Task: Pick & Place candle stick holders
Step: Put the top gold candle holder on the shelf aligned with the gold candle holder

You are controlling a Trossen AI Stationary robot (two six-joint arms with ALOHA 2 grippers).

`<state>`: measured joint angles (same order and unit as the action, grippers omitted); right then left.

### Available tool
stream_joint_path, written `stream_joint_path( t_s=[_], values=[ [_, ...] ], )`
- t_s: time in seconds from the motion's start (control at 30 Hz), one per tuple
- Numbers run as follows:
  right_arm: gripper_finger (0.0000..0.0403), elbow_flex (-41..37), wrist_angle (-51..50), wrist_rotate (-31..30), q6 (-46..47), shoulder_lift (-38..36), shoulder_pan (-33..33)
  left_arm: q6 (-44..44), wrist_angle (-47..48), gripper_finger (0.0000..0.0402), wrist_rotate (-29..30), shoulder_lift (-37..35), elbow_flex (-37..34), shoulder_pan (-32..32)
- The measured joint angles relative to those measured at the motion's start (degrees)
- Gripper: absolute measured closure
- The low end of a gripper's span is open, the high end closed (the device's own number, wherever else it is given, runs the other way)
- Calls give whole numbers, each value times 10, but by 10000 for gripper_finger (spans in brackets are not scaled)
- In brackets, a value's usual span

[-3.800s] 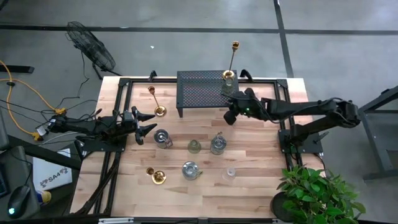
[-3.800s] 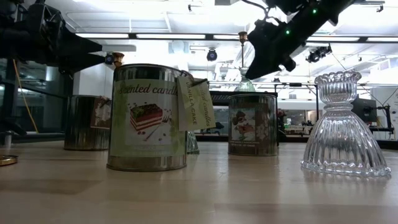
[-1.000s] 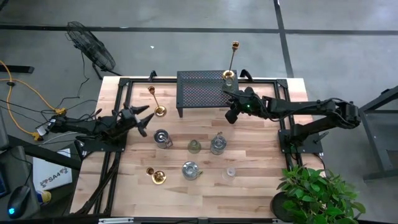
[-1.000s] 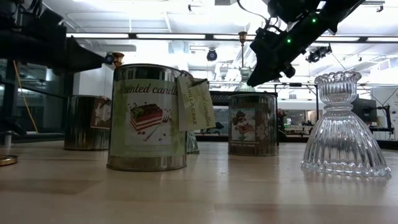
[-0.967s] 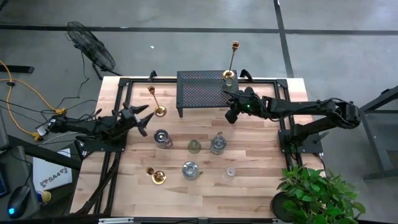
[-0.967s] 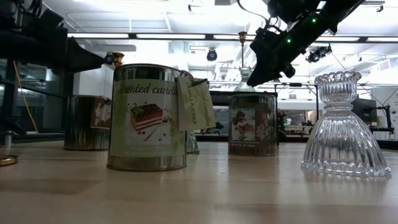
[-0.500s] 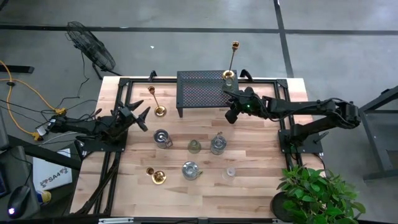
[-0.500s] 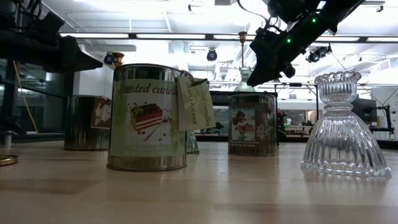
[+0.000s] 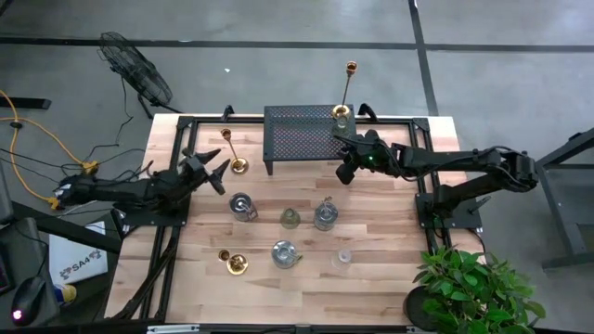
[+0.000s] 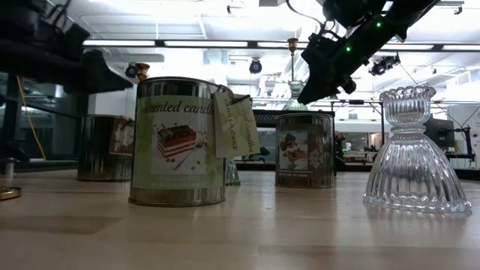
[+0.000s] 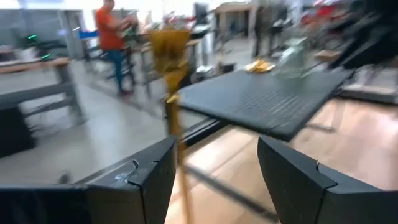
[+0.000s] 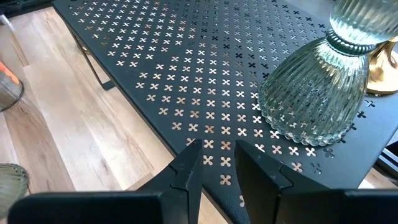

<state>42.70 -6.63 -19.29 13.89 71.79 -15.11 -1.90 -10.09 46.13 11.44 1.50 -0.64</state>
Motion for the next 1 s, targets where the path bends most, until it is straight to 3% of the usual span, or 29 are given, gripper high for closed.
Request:
stream_joint_path(
  t_s=[0.17,0.53,0.77,0.87,1.0],
  values=[
    [319,0,0,0,0,0,0,18,-30,184,-57,41,0,-95],
    [319,0,-1,17,-20,0,5,22,-126,184,-338,119,0,-265],
    [319,0,-9,87,-50,-4,5,22,-156,184,-390,159,0,-309],
    [319,0,-45,89,-48,-23,5,23,-179,184,-429,176,0,-314],
    [319,0,-94,70,-33,-72,5,23,-204,184,-433,199,0,-312]
  ],
)
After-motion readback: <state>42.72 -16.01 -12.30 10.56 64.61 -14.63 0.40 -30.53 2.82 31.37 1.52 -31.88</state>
